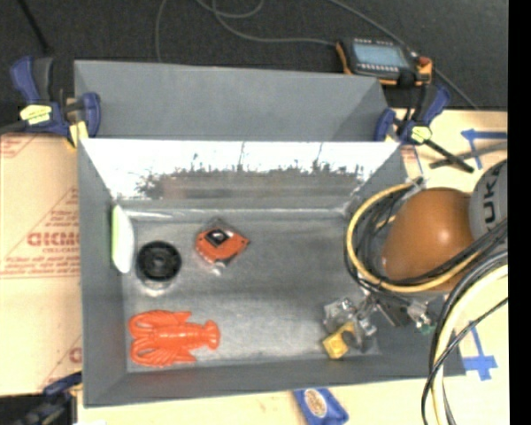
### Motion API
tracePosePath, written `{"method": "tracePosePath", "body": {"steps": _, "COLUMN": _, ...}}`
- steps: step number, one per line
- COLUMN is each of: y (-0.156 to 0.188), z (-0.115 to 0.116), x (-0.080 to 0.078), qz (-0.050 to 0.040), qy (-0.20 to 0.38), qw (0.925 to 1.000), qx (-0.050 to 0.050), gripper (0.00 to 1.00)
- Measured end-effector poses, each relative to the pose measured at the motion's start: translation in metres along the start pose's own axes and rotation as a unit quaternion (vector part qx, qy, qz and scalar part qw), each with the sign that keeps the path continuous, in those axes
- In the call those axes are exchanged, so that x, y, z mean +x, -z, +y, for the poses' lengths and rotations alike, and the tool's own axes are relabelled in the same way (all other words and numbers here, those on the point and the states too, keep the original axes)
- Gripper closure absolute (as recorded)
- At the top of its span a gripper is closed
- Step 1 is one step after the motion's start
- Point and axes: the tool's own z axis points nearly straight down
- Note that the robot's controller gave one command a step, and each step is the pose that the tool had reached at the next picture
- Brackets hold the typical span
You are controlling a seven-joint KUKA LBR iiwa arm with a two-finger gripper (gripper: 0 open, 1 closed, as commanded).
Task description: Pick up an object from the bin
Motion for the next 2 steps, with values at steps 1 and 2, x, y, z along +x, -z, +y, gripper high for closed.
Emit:
{"method": "tracePosePath", "body": {"steps": 1, "y": 0.01, "z": 0.001, "x": 0.002, "qz": 0.0043, "qy": 0.0, "qw": 1.0, "qx": -0.003, "gripper": 1.0}}
{"method": "tracePosePath", "body": {"steps": 2, "y": 0.033, "z": 0.001, "x": 0.002, "qz": 0.0057, "qy": -0.001, "qw": 1.0, "qx": -0.004, "gripper": 1.0}}
